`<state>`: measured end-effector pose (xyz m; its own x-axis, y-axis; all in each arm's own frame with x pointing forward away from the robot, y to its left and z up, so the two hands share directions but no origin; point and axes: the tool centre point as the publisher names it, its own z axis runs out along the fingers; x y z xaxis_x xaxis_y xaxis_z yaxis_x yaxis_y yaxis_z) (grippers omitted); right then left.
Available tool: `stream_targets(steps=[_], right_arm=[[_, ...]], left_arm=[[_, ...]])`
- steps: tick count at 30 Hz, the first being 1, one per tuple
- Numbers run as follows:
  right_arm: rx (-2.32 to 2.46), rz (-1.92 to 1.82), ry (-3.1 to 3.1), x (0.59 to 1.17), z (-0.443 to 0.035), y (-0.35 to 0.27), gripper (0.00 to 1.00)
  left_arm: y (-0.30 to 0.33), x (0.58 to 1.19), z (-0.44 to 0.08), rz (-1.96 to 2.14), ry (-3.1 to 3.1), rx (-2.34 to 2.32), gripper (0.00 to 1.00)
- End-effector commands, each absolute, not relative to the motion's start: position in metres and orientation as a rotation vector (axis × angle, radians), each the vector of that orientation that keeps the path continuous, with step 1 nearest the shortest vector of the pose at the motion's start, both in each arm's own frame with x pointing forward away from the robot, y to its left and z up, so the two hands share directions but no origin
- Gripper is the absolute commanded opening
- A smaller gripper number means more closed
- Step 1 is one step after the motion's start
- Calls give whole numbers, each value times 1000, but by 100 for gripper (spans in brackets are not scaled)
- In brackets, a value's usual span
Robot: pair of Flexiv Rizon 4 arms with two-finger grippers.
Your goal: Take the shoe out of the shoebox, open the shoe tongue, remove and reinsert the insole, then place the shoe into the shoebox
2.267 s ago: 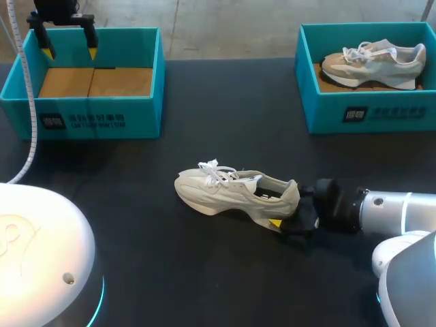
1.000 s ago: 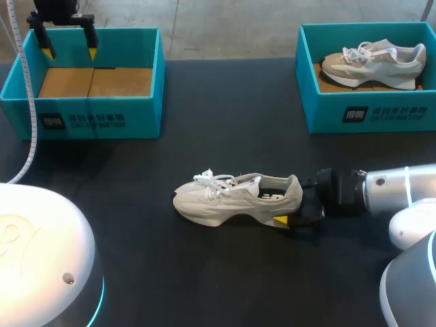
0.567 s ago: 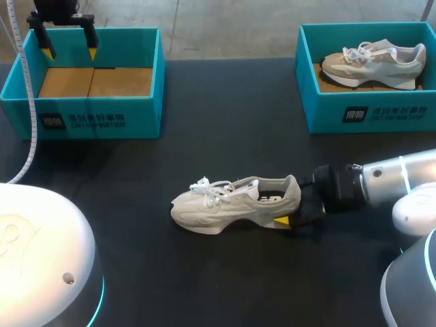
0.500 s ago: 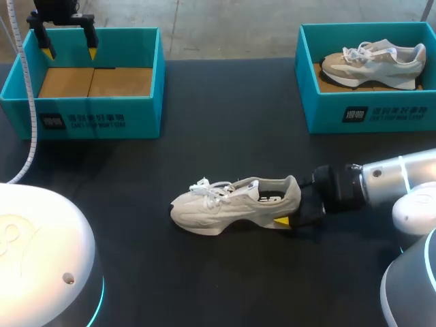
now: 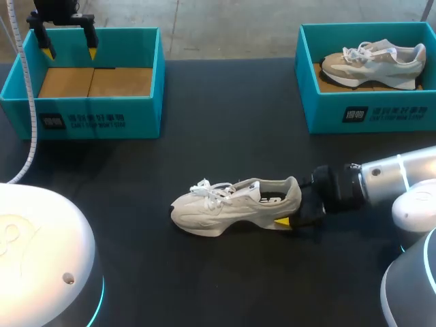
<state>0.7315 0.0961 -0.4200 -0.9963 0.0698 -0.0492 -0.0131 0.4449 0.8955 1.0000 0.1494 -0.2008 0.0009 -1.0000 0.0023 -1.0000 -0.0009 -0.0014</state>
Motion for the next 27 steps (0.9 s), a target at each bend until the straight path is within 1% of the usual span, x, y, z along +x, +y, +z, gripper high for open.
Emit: stream_targets(steps=[1, 27], right_arm=[[52, 1611, 2603, 731, -420, 97, 0], [52, 1611, 2603, 731, -420, 97, 0]], left_arm=[[150, 1000, -201, 3, -2220, 2222, 100], [149, 1000, -201, -9, -2162, 2256, 100]])
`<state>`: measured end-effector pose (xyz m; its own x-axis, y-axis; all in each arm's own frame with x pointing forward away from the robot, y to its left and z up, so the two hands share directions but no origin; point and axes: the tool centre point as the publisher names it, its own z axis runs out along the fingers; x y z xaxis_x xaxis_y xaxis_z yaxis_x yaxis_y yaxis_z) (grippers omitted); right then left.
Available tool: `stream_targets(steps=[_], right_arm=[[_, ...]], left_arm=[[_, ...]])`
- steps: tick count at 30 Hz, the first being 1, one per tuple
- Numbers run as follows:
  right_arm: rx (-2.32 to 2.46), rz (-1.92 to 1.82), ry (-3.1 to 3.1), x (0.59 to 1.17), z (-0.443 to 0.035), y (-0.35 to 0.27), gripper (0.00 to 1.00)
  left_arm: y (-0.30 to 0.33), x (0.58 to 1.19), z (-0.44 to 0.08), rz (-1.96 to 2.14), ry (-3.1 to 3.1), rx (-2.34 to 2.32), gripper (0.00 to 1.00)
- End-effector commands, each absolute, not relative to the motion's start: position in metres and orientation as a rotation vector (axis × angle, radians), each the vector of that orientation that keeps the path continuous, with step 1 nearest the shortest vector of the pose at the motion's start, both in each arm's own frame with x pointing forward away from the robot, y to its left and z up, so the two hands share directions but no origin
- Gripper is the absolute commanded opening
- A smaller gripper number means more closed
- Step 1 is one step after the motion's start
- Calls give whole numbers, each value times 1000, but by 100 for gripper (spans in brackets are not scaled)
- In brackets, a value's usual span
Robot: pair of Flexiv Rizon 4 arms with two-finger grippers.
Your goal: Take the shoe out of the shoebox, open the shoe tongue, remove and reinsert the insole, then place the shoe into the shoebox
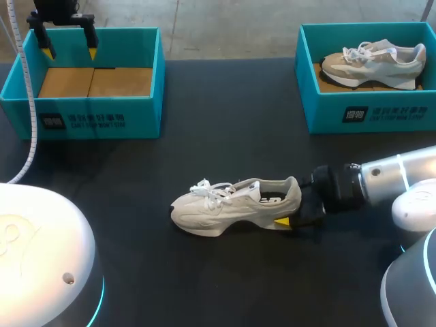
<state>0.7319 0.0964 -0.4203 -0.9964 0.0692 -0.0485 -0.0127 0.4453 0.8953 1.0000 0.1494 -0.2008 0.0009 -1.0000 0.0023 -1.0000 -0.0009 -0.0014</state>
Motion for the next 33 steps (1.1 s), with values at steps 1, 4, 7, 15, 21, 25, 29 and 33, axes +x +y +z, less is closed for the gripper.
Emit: stream_targets(steps=[1, 4, 7, 15, 21, 25, 29, 33], right_arm=[[52, 1611, 2603, 731, -420, 97, 0], [52, 1611, 2603, 731, -420, 97, 0], [52, 1611, 2603, 731, -420, 97, 0], [52, 1611, 2603, 731, -420, 97, 0], [52, 1611, 2603, 731, -420, 97, 0], [52, 1611, 2603, 731, -420, 97, 0], [52, 1611, 2603, 731, -420, 97, 0], [52, 1611, 2603, 731, -420, 97, 0]], left_arm=[[147, 999, -203, -41, -2162, 2290, 100], [137, 992, -202, -42, -2105, 2356, 100], [128, 985, -203, -13, -2045, 2425, 100], [99, 965, -193, 42, -2002, 2505, 100], [67, 948, -190, 20, -1970, 2526, 100], [44, 933, -188, 28, -1966, 2537, 100], [16, 916, -190, 13, -1953, 2514, 100], [-8, 900, -194, 31, -1956, 2501, 100]])
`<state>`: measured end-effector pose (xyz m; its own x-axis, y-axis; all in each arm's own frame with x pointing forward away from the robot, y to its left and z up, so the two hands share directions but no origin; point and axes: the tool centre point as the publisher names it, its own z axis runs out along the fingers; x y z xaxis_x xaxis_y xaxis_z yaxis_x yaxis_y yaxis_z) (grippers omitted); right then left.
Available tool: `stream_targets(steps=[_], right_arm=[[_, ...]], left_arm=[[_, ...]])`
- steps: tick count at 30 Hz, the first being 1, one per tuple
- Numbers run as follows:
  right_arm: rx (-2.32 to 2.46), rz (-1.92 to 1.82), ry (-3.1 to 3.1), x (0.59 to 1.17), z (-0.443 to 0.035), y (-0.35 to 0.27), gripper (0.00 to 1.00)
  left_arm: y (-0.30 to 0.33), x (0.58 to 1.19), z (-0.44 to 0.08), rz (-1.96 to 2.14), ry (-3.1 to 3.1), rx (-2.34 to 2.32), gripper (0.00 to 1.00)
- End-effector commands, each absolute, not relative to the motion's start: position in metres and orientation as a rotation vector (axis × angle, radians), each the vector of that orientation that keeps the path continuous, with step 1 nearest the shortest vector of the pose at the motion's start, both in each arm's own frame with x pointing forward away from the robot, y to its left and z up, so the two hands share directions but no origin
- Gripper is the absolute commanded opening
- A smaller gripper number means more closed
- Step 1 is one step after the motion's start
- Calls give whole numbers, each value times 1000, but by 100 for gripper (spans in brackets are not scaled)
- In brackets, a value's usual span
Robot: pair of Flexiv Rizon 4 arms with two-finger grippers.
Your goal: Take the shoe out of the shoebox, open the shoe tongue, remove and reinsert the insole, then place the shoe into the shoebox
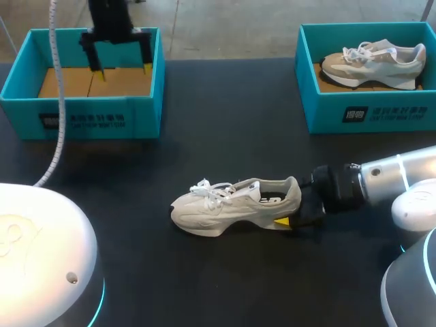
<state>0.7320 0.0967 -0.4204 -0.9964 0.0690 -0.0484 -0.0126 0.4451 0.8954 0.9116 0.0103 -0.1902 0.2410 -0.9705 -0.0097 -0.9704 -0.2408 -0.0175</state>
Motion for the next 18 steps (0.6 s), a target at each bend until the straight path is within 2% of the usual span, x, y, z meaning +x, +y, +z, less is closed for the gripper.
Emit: stream_targets(steps=[1, 18], right_arm=[[52, 1611, 2603, 731, -420, 97, 0], [52, 1611, 2603, 731, -420, 97, 0]], left_arm=[[-11, 896, -194, -33, 1902, -2453, 100], [-94, 848, -209, -45, 2029, -2367, 100]])
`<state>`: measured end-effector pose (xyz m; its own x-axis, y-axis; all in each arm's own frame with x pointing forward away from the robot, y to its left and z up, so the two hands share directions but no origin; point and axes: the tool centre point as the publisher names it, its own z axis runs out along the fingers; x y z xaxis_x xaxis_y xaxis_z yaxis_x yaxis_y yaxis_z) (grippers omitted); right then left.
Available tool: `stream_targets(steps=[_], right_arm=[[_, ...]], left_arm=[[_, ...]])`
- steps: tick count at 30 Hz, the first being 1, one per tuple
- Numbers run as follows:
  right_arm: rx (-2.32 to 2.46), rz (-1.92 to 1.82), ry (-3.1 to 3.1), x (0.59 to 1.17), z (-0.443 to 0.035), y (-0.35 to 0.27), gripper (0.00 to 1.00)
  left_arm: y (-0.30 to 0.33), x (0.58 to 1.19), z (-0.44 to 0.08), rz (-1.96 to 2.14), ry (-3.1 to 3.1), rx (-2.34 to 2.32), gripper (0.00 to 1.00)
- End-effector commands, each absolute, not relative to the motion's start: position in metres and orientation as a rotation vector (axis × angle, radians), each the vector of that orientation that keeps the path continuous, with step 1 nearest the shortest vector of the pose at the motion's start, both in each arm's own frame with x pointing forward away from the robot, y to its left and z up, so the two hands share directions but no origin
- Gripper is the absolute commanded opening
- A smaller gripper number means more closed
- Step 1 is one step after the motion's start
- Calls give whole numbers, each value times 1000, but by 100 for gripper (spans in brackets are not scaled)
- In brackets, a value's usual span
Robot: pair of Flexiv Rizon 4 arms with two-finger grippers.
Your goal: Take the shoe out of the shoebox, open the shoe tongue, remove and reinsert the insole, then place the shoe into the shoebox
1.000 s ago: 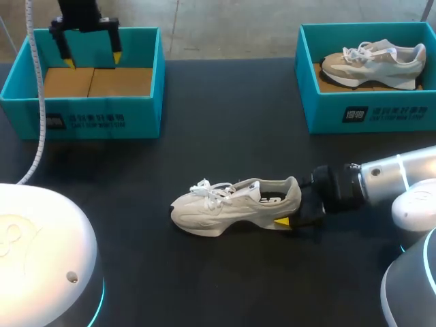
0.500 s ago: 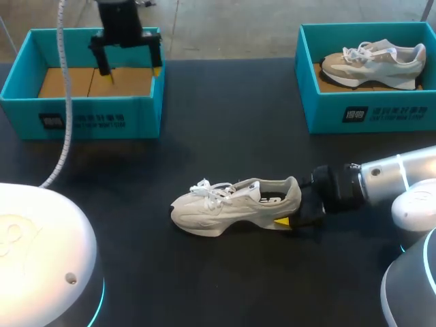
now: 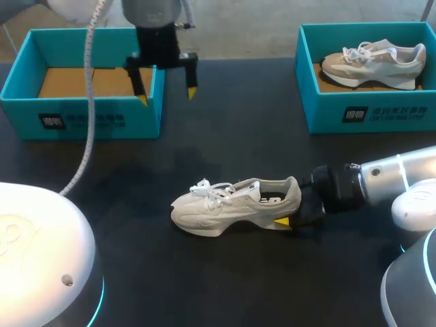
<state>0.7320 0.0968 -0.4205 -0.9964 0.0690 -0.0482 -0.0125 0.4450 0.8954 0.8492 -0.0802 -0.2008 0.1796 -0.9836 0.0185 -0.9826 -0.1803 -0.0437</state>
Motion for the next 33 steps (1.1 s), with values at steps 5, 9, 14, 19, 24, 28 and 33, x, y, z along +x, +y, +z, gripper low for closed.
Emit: stream_targets(steps=[5, 9, 14, 19, 24, 28, 33], right_arm=[[52, 1611, 2603, 731, -420, 97, 0], [52, 1611, 2603, 731, -420, 97, 0], [52, 1611, 2603, 731, -420, 97, 0], [52, 1611, 2603, 731, -420, 97, 0], [52, 1611, 2603, 731, -420, 97, 0], [52, 1611, 2603, 731, -420, 97, 0], [52, 1611, 2603, 731, -420, 97, 0]], left_arm=[[-102, 846, -212, -22, 2058, -2338, 100], [-102, 846, -212, -22, 2058, -2338, 100], [-102, 846, -212, -22, 2058, -2338, 100], [-102, 846, -212, -22, 2058, -2338, 100], [-102, 846, -212, -22, 2058, -2338, 100], [-108, 841, -210, -21, 2070, -2313, 100], [-128, 824, -204, -20, 2083, -2257, 100]])
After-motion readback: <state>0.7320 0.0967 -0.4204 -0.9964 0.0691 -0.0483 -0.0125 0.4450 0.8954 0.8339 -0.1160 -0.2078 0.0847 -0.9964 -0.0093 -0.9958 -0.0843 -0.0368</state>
